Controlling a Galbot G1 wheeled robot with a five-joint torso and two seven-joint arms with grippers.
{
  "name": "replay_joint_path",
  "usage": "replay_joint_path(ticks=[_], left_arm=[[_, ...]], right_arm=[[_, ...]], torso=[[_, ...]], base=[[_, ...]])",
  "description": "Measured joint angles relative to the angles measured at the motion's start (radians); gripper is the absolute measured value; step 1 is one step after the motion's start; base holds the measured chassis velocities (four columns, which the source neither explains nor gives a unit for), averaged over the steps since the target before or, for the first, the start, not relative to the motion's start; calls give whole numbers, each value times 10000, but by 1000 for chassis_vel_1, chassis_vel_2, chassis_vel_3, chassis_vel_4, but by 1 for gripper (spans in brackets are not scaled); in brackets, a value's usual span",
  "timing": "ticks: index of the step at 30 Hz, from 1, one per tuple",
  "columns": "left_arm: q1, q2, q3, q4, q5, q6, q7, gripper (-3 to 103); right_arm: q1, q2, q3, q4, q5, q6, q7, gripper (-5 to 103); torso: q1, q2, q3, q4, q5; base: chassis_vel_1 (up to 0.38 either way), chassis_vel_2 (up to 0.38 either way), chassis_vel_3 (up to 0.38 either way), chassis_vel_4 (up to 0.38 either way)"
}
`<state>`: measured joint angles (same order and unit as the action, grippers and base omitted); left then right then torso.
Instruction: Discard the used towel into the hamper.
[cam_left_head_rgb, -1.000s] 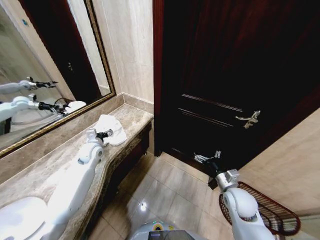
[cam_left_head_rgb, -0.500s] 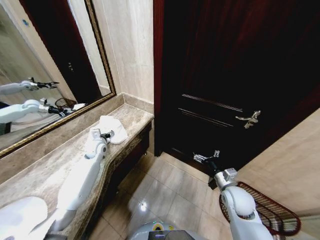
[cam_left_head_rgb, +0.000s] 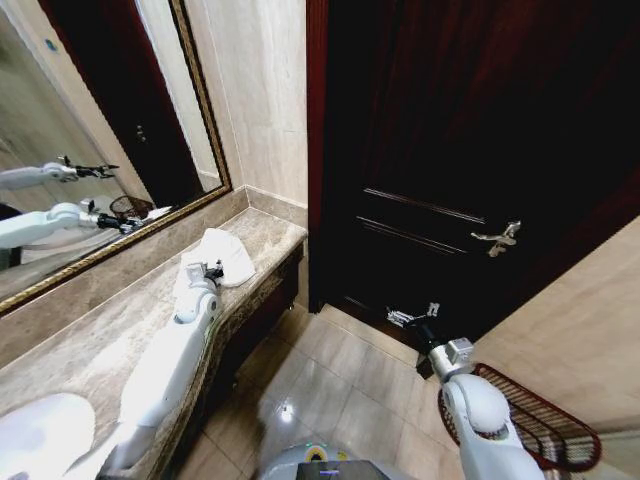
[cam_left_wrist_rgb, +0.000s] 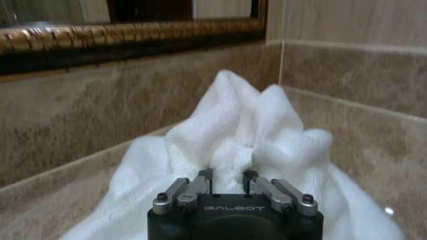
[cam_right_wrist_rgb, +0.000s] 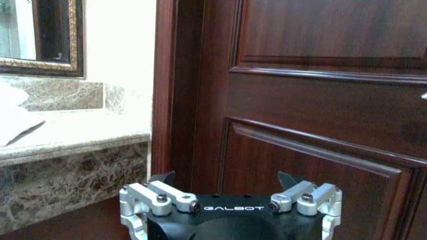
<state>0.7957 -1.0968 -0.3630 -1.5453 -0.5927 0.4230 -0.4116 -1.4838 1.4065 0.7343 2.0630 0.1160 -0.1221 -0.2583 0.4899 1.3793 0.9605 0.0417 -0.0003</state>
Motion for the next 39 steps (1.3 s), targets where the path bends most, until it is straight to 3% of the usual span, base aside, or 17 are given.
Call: replay_joint_path(ticks=[4,6,7,17,20,22,25,29,30,32,35,37,39], left_arm=[[153,75,-150,-360,91,-554,106,17],[199,102,-181,-460,121,-674,125,17],[307,177,-261,-745,182,-866,154,11],[1215,869,-1069,-3345,317,-1736,450,11],[2154,934,-1683,-4595,531,-2339,651,11],[2492,866,-1818,-5002,566,-2448,664,11],[3301,501,-1985,-5918,737,-2629,691,11],[5096,-680,-2023,-7236,1789,-3591,1455,11],[5096,-680,-2023,-7236,1789,-3591,1455,11],[5946,-1415,-1663,-7366,2639,-4118,2219,11],[6262,-1675,-1496,-7232,2983,-4324,2558,11],[6632,-2016,-1277,-6834,3454,-4715,3194,11],[6693,-2073,-1231,-6676,3580,-4844,3326,11]], right_arm=[[-12,9,-5,25,0,25,3,100],[-17,10,-2,35,0,33,4,100],[-39,2,14,66,12,42,13,100],[-137,89,26,349,77,122,113,100],[-211,155,65,603,234,125,300,100],[-248,165,101,685,307,125,394,100],[-414,218,296,902,458,169,596,100],[-491,250,429,1119,647,225,768,100],[-491,250,429,1119,647,225,768,100],[-524,267,428,1276,765,226,815,100],[-554,274,429,1394,820,221,825,100],[-634,289,431,1649,910,210,825,100],[-667,302,439,1739,936,209,825,100]], torso=[[0,0,0,-1,0],[0,0,0,-1,0],[0,0,0,0,-1],[0,0,-1,-1,3],[0,0,-2,1,2],[-1,0,-3,6,5],[-1,0,-3,-7,2],[-2,1,-3,3,6],[-2,1,-3,3,6],[-2,1,-3,0,6],[-2,1,-3,-1,5],[-2,1,-3,0,4],[-2,1,-3,0,4]], base=[[0,0,0,0],[0,0,0,0],[0,0,0,0],[0,0,0,0],[0,0,0,0],[0,0,0,0],[0,0,0,0],[0,0,0,0],[0,0,0,0],[0,0,0,0],[0,0,0,0],[0,0,0,0],[0,0,0,0]])
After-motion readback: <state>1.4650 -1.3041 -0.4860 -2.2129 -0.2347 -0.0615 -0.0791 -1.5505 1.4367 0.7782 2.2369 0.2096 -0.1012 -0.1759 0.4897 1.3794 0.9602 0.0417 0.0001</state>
